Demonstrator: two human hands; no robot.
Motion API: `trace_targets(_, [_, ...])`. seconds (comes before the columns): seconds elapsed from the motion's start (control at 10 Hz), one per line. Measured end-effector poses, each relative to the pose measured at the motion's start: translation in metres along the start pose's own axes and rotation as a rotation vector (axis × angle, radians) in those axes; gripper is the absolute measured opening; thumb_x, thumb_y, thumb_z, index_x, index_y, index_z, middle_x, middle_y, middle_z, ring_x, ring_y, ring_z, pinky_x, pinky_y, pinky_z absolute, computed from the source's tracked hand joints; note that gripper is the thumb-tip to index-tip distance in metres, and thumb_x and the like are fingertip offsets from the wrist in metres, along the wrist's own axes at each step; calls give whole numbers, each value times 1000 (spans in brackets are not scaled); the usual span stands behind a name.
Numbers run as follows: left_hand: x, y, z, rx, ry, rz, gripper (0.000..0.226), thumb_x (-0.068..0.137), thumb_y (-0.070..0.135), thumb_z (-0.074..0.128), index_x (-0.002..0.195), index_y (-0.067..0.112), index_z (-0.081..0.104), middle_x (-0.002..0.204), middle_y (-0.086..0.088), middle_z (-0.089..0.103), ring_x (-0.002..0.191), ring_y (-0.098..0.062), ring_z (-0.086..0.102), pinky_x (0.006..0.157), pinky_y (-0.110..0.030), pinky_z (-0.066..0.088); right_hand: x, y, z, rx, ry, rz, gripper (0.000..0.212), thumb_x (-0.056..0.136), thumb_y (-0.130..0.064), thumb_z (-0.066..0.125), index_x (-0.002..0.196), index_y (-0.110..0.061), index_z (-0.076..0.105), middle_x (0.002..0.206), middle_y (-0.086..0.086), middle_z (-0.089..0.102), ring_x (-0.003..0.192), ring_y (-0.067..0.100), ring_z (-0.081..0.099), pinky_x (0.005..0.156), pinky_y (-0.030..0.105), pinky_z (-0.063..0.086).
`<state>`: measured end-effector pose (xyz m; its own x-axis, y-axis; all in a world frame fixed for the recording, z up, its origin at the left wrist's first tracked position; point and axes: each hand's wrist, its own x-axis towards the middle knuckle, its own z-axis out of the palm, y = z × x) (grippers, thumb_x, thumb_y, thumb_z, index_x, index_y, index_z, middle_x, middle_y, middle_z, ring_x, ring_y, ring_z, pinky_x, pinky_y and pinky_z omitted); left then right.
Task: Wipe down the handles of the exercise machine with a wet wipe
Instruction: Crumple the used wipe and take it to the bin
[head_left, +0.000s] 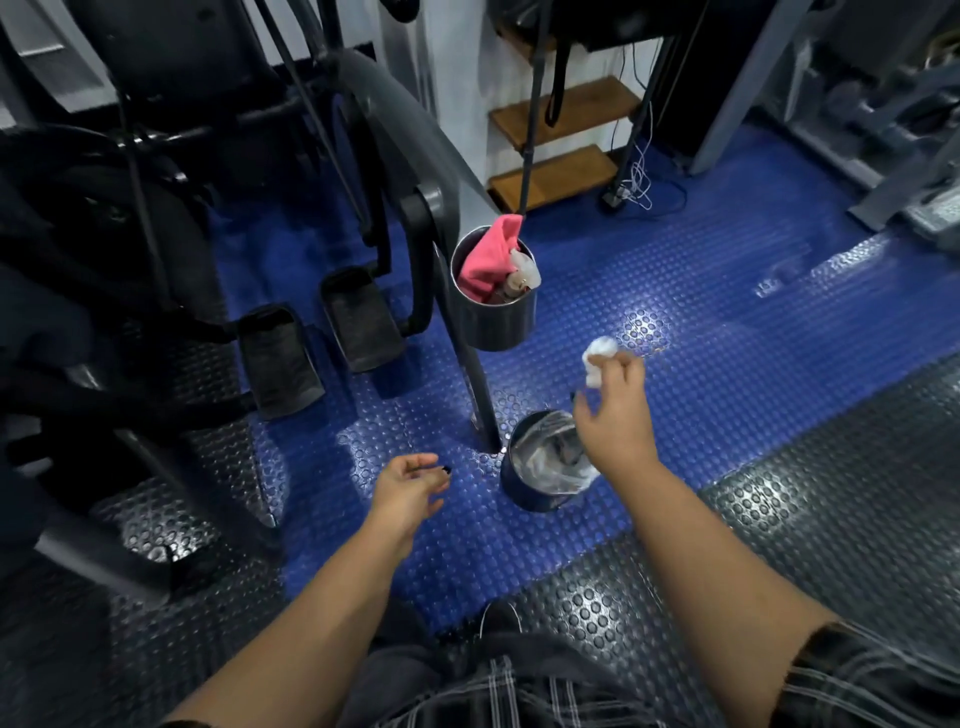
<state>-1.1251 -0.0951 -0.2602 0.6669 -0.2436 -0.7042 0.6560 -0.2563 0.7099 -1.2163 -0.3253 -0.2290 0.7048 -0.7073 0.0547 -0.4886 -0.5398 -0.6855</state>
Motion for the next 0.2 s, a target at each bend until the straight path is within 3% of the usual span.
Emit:
trace_targets(0.1, [2,-3,-6,6,1,-15,20,92,1,61,111,8,57,108,-12,63,98,-26,65,80,-33,53,0,30,13,-136,-246,237,40,89,-13,58,129,-10,56,147,8,32,115,32,54,98,46,46])
trace_targets(0.2, [5,0,-9,27,-4,-5,20,92,2,62,110,8,58,109,-14,64,94,-24,65,80,-33,53,0,36,11,-135,-220,296,34,92,-13,53,126,-12,59,145,9,36,117,32,53,96,49,47])
